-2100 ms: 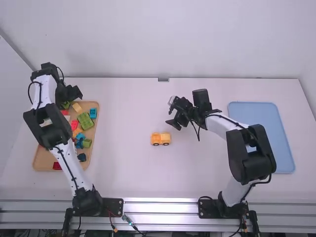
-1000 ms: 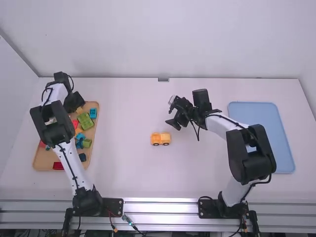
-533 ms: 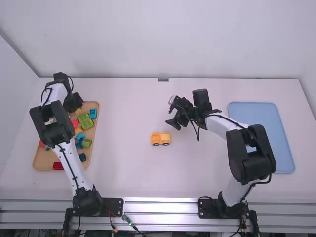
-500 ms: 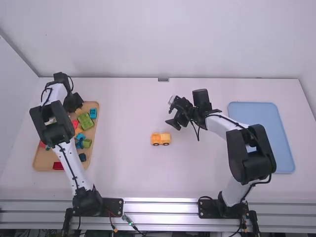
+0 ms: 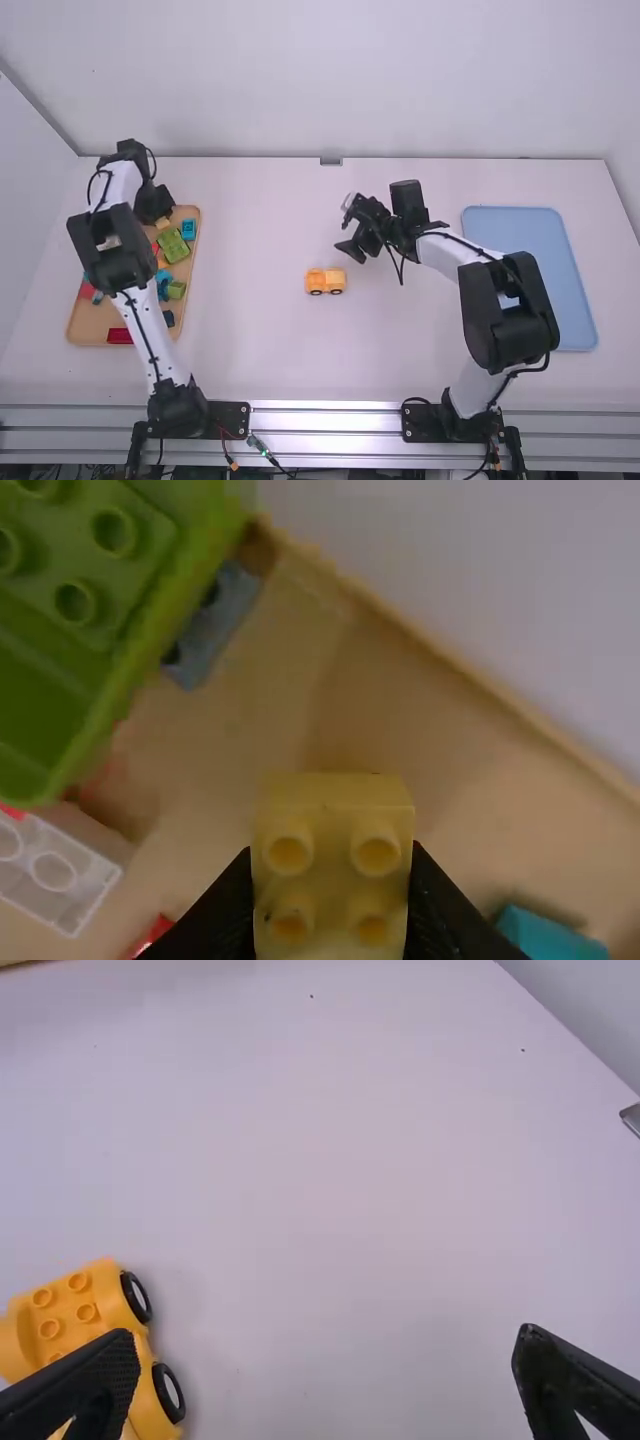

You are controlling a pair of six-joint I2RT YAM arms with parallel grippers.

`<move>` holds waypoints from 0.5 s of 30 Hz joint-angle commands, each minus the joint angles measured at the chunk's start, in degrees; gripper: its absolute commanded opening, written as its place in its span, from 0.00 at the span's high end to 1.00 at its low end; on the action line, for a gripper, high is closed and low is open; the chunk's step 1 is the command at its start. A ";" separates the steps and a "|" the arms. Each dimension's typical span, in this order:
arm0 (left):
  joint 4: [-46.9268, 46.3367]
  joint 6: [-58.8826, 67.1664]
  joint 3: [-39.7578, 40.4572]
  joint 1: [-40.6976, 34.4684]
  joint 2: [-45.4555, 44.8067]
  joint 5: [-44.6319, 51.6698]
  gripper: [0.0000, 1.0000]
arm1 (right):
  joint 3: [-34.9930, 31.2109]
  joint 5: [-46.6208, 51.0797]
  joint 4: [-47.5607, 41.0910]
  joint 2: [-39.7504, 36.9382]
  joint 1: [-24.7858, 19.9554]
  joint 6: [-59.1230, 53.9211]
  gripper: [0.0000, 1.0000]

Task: Assemble lego blocks to make yellow taxi

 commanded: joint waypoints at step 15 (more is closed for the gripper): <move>8.15 9.62 -20.13 -20.02 -19.30 -7.63 0.98 | 1.05 -0.33 -0.74 -0.50 -0.92 1.46 0.01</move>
